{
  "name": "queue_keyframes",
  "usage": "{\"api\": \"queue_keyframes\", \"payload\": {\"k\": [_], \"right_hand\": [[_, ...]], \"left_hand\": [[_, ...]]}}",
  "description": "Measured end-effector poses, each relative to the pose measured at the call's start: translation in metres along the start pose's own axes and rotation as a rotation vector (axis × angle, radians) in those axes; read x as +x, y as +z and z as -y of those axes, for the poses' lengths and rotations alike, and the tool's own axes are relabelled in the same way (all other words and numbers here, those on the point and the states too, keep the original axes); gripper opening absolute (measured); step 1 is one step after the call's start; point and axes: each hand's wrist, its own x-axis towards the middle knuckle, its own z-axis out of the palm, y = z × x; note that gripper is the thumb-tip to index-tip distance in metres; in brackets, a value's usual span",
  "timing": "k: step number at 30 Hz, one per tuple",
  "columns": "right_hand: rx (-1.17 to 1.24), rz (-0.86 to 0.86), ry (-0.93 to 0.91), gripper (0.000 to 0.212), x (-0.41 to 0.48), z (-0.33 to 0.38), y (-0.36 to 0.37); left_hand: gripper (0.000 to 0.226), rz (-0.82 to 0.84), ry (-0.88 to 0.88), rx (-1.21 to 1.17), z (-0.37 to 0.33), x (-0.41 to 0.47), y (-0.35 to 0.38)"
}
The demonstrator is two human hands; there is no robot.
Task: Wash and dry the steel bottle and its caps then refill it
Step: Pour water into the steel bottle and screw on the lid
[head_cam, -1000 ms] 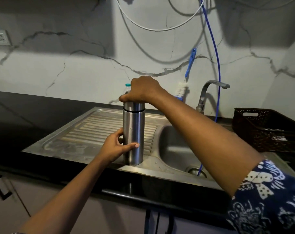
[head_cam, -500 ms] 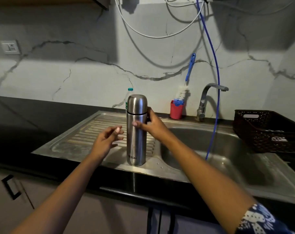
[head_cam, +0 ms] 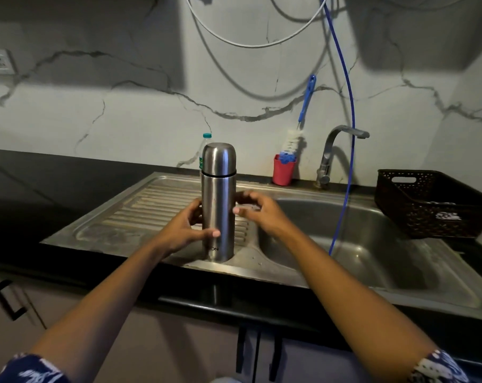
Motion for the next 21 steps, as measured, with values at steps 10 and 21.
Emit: {"api": "queue_keyframes", "payload": {"k": [10,21], "right_hand": [[-0.109,0.118,0.126,0.079,-0.016,-0.024,0.025],[-0.159,-0.255,-0.008,0.063,-0.002,0.052,0.038]], "left_hand": [[0.038,0.063,-0.117,0.415,0.018,-0.014,-0.025],[0.048,-0.101,-0.002,-0.080,-0.007,-0.003,-0.002]]}}
